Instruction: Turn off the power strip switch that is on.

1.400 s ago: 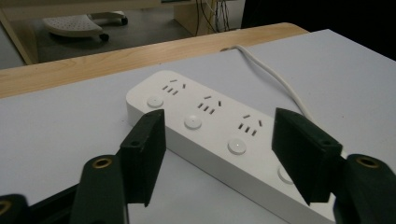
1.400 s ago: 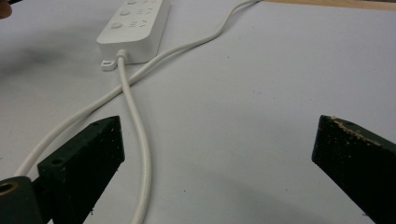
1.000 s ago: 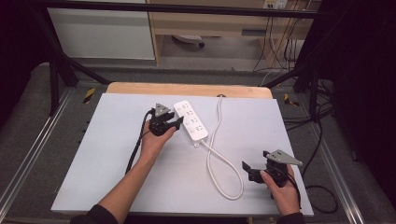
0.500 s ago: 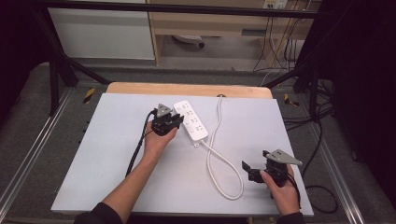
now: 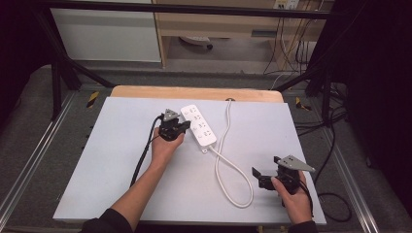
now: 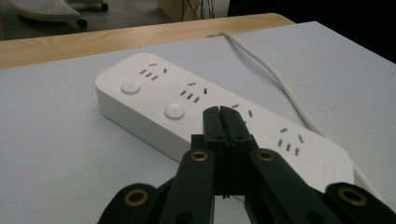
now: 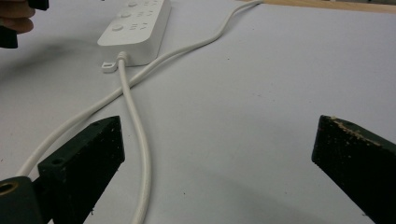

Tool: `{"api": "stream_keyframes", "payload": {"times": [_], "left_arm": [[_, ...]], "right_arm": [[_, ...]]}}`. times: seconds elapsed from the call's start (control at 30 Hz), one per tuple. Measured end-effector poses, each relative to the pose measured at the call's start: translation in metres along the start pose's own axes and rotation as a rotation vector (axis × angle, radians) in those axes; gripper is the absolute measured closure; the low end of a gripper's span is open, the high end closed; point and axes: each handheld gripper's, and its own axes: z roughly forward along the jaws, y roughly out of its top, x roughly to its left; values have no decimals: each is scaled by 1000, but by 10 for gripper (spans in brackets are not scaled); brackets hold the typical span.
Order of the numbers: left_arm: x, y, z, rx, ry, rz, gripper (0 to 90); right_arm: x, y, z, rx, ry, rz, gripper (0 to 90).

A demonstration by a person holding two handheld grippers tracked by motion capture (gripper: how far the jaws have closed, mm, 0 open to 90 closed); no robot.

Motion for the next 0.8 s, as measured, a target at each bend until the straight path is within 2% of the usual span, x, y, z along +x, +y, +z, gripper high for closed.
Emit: {"api": "stream_keyframes", "payload": {"times": [0.43, 0.8], "left_arm": [[-3, 5, 12, 28, -19, 33, 900], [-3, 2, 16, 44, -38, 35, 900]], "right_arm": [[-1, 0, -1, 0, 1, 2, 29], [0, 1, 0, 12, 6, -2, 27]]}}
